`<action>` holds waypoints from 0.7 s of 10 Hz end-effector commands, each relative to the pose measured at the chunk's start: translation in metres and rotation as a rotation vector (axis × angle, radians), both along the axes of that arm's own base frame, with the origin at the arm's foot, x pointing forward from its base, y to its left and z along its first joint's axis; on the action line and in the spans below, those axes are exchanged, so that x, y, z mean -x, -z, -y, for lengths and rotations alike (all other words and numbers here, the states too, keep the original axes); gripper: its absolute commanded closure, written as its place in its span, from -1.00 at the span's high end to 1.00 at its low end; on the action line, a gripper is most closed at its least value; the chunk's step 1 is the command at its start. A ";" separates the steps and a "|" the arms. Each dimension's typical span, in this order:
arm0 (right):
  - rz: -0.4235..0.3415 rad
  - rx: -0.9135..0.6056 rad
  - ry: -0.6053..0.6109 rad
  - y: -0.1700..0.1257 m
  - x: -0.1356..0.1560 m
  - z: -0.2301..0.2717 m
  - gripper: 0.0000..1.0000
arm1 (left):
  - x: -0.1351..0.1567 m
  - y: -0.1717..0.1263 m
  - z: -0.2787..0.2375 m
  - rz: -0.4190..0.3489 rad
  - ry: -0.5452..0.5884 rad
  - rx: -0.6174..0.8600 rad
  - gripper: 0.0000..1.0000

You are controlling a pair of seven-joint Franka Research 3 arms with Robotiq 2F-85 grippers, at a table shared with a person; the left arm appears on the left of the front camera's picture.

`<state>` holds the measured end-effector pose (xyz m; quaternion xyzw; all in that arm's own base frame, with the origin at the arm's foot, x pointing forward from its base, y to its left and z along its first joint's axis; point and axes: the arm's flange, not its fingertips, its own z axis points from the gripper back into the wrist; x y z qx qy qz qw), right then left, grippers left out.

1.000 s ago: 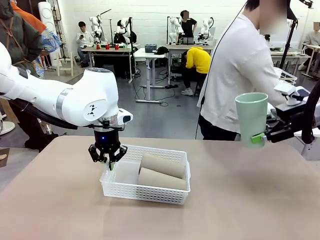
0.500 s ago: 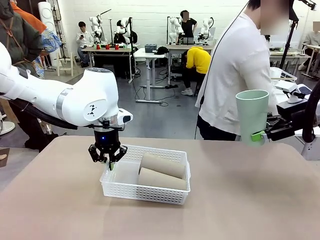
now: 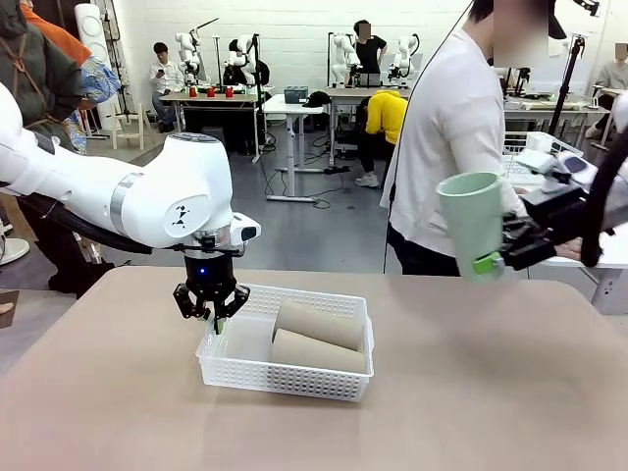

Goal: Clean and organize the cups into the basket.
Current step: Pick up the Reusable plastic cup from the right side of the table and stack it inside the Organizing basket in the center of the table.

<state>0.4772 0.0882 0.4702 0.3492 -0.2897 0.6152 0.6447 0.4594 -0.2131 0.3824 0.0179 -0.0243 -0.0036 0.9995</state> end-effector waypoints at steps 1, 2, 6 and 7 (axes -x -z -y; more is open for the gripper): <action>-0.021 0.306 -0.063 -0.018 -0.002 -0.088 0.59 | -0.001 0.000 0.001 0.007 -0.001 0.002 -1.00; -0.036 0.403 -0.071 -0.020 -0.005 -0.127 0.59 | -0.001 0.000 0.001 0.007 -0.001 0.002 -1.00; -0.101 0.651 -0.099 -0.004 -0.011 -0.234 0.59 | -0.001 0.000 0.001 0.007 -0.001 0.002 -1.00; -0.103 0.669 -0.110 0.001 -0.013 -0.247 0.59 | -0.001 0.000 0.001 0.007 -0.001 0.002 -1.00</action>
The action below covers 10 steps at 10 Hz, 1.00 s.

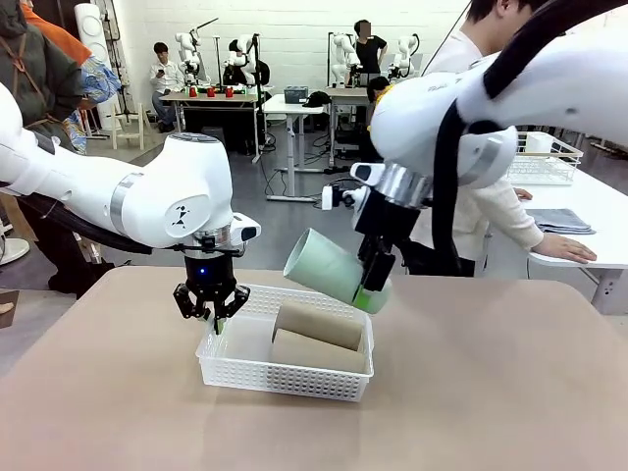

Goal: Clean and organize the cups into the basket.
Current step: Pick up the Reusable plastic cup from the right side of the table and stack it inside the Organizing basket in the center of the table.

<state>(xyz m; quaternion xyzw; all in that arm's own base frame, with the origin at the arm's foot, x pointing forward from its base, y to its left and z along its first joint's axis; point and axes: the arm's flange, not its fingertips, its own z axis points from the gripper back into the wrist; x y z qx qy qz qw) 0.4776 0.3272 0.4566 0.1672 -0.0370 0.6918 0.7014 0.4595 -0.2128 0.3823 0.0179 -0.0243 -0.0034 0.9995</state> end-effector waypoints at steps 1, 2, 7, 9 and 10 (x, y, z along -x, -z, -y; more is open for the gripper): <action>-0.033 0.061 -0.011 0.000 -0.015 -0.024 0.59 | -0.001 0.000 0.001 0.007 0.000 0.002 -1.00; -0.044 0.090 -0.013 0.010 -0.018 -0.033 0.59 | -0.001 0.000 0.001 0.007 0.000 0.002 -1.00; -0.101 0.185 0.010 0.059 -0.046 -0.049 0.59 | -0.001 0.000 0.001 0.007 0.000 0.002 -1.00; -0.113 0.193 -0.010 0.062 -0.042 -0.048 0.59 | -0.001 0.000 0.001 0.007 0.000 0.002 -1.00; -0.119 0.193 -0.020 0.063 -0.040 -0.048 0.59 | -0.001 0.000 0.001 0.007 0.000 0.002 -1.00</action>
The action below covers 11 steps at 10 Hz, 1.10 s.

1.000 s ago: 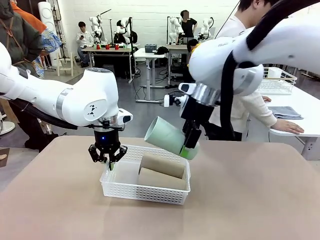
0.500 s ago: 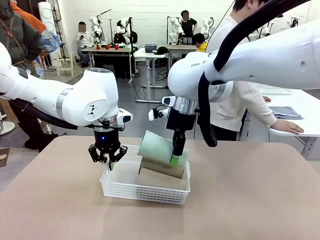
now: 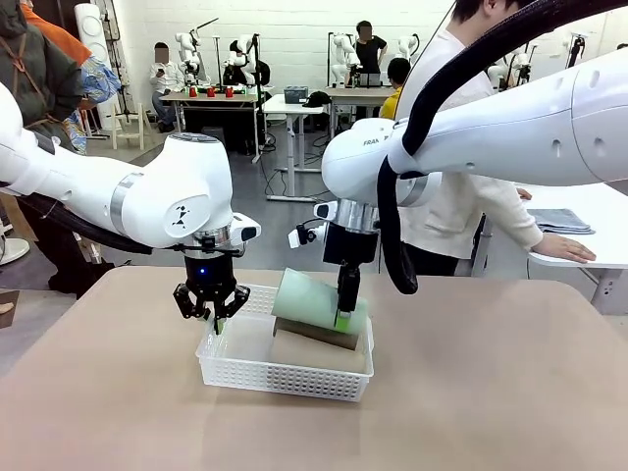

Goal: Clean and organize the cups into the basket.
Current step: Pick up the Reusable plastic cup from the right side of the table and stack it inside the Organizing basket in the center of the table.

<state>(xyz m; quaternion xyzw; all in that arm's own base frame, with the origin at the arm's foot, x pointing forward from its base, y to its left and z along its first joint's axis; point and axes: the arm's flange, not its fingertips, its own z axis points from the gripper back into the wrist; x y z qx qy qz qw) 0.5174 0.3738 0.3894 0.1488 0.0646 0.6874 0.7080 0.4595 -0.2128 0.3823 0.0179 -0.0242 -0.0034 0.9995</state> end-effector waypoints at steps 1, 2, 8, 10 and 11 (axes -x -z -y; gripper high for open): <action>-0.020 0.020 0.004 -0.003 -0.001 0.000 0.82 | -0.001 -0.001 0.001 0.007 0.000 0.002 -1.00; -0.023 0.020 0.001 -0.003 -0.001 0.001 0.99 | -0.001 -0.001 0.001 0.007 0.000 0.002 -1.00; -0.004 -0.073 -0.031 -0.023 0.006 0.020 1.00 | -0.001 -0.001 0.001 0.007 0.000 0.002 -1.00; 0.000 -0.315 -0.075 -0.055 0.011 0.077 1.00 | -0.001 -0.001 0.001 0.007 0.000 0.002 -1.00; 0.006 -0.427 -0.097 -0.066 0.021 0.115 1.00 | -0.001 -0.001 0.001 0.007 0.000 0.002 -1.00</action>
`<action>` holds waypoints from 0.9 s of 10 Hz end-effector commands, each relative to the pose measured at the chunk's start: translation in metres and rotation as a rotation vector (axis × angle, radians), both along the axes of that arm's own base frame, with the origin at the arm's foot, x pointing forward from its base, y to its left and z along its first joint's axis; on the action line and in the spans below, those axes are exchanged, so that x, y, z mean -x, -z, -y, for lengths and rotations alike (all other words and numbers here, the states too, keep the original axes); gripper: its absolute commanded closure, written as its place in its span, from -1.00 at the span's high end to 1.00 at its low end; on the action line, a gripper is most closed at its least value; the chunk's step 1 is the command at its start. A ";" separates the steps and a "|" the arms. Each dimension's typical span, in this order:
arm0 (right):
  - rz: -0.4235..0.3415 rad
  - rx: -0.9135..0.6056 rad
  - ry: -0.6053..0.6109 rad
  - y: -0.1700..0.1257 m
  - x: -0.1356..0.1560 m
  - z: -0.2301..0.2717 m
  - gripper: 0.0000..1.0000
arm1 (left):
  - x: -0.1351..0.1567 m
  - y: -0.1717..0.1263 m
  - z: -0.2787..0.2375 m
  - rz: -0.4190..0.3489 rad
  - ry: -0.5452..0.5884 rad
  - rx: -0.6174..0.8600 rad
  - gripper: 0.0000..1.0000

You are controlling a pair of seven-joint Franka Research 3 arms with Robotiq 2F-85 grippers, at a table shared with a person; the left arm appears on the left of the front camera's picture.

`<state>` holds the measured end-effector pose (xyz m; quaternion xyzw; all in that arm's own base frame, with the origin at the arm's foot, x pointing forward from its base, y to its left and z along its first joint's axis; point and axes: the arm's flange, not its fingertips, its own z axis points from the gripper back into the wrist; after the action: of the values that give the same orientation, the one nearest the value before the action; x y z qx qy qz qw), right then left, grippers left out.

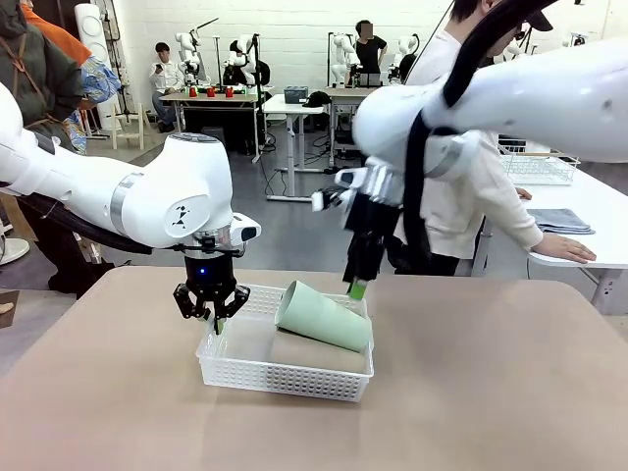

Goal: Clean and organize the cups into the basket.
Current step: Pick up the Reusable plastic cup from the right side of the table and stack it inside the Organizing basket in the center of the table.

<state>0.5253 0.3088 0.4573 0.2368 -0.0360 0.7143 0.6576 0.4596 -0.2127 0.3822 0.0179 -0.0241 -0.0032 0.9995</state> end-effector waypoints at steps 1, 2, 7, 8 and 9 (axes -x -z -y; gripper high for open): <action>-0.006 -0.245 -0.069 -0.005 0.046 0.093 1.00 | -0.001 -0.001 0.001 0.007 0.000 0.002 -1.00; 0.010 -0.372 -0.085 -0.006 0.065 0.145 1.00 | -0.001 -0.001 0.001 0.007 0.000 0.002 -1.00; 0.159 -0.771 0.228 0.036 0.123 0.329 1.00 | -0.001 -0.001 0.001 0.007 0.000 0.002 -1.00; 0.153 -0.779 0.271 0.045 0.128 0.341 1.00 | -0.001 -0.001 0.001 0.007 0.000 0.002 -1.00; 0.133 -0.787 0.306 0.055 0.129 0.350 1.00 | -0.001 -0.001 0.001 0.007 0.000 0.002 -1.00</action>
<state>0.3901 -0.0540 0.4060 0.4077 -0.3663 0.5708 0.6114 0.4596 -0.2129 0.3822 0.0178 -0.0241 -0.0034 0.9995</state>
